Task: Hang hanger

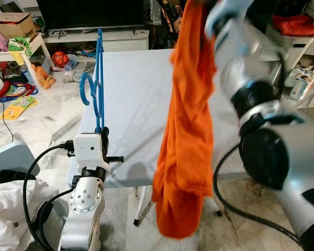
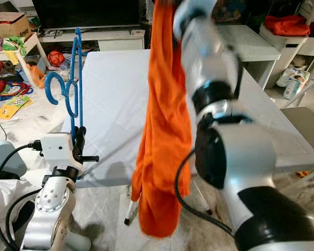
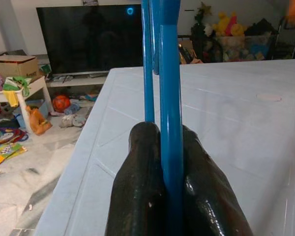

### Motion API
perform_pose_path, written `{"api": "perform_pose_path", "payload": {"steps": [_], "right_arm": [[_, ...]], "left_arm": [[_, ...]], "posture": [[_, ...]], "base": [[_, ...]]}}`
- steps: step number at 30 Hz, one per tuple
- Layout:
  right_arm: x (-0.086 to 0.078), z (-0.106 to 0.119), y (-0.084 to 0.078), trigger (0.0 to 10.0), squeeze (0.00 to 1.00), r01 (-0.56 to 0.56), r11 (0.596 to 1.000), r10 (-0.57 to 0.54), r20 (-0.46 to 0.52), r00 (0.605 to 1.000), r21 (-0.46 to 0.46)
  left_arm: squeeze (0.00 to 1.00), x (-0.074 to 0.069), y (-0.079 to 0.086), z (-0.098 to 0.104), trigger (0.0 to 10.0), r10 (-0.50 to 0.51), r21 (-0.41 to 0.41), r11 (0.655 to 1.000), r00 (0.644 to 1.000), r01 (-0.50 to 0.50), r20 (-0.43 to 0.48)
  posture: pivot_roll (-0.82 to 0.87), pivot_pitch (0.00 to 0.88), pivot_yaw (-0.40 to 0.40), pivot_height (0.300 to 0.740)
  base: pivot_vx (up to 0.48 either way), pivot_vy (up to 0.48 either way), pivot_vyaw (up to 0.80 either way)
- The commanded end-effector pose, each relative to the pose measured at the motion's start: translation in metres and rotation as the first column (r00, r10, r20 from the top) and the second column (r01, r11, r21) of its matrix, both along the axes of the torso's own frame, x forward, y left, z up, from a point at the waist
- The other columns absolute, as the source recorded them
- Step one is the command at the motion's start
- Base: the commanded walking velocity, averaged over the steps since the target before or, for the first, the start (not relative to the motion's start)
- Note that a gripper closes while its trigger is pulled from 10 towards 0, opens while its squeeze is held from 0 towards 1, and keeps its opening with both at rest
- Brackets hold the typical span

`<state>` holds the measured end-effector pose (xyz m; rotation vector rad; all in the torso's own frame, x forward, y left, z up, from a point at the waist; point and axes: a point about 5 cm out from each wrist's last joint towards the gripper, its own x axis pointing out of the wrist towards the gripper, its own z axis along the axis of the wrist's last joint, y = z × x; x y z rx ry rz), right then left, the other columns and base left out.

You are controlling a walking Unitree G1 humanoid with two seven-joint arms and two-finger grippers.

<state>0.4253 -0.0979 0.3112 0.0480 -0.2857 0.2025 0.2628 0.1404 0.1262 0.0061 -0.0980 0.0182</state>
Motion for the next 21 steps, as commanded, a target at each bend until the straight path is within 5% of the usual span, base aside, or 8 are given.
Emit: {"api": "perform_pose_path", "payload": {"steps": [1,2,3,4,5,11,16,21], "right_arm": [[0.001,-0.046,0.0,10.0,0.0,0.012,0.989,-0.037,-0.167,0.985,-0.147],[0.0,-0.059,-0.001,10.0,0.0,0.002,0.983,-0.04,-0.207,0.977,-0.183],[-0.002,-0.074,-0.007,10.0,0.76,-0.019,0.99,-0.014,-0.224,0.975,-0.142],[-0.002,-0.074,-0.007,10.0,0.76,-0.019,0.99,-0.014,-0.224,0.975,-0.142],[-0.004,-0.082,-0.014,10.0,1.0,-0.025,0.989,-0.008,-0.223,0.975,-0.146],[-0.01,-0.115,-0.049,10.0,1.0,-0.047,0.972,-0.031,-0.322,0.946,-0.23],[-0.016,-0.129,-0.06,10.0,1.0,-0.148,0.964,0.051,-0.392,0.919,-0.222],[-0.037,-0.168,-0.076,10.0,1.0,-0.368,0.894,0.179,-0.548,0.817,-0.257]], "left_arm": [[0.0,0.0,-0.003,-0.006,10.0,-0.009,0.005,1.0,1.0,0.01,-0.027],[0.0,0.0,-0.004,-0.006,10.0,-0.013,0.004,1.0,1.0,0.014,-0.028],[0.0,-0.001,-0.005,-0.007,10.0,-0.019,0.005,1.0,0.999,0.019,-0.03],[0.0,-0.001,-0.005,-0.007,10.0,-0.019,0.005,1.0,0.999,0.019,-0.03],[0.0,-0.001,-0.004,-0.007,10.0,-0.02,0.007,1.0,0.999,0.02,-0.031],[0.0,0.001,0.002,-0.008,10.0,-0.019,0.01,1.0,0.999,0.02,-0.034],[0.0,0.002,-0.002,-0.01,10.0,-0.049,0.008,0.999,0.998,0.049,-0.048],[0.0,0.001,-0.004,-0.011,10.0,-0.074,-0.007,0.997,0.996,0.074,-0.048]], "posture": [[0.0,0.0,-0.015,0.74],[0.0,0.0,-0.013,0.74],[0.0,0.0,-0.013,0.74],[0.0,0.0,-0.013,0.74],[0.01,0.0,-0.01,0.74],[-0.01,0.0,0.015,0.74],[-0.03,0.0,0.036,0.74],[-0.04,0.0,0.051,0.74]], "base": [[0.0,0.0,0.0],[0.0,0.0,0.0],[0.0,0.0,0.0],[0.0,0.0,0.0],[0.0,0.0,0.0],[0.0,0.0,0.0],[0.0,0.0,0.0],[0.0,0.0,0.0]]}}
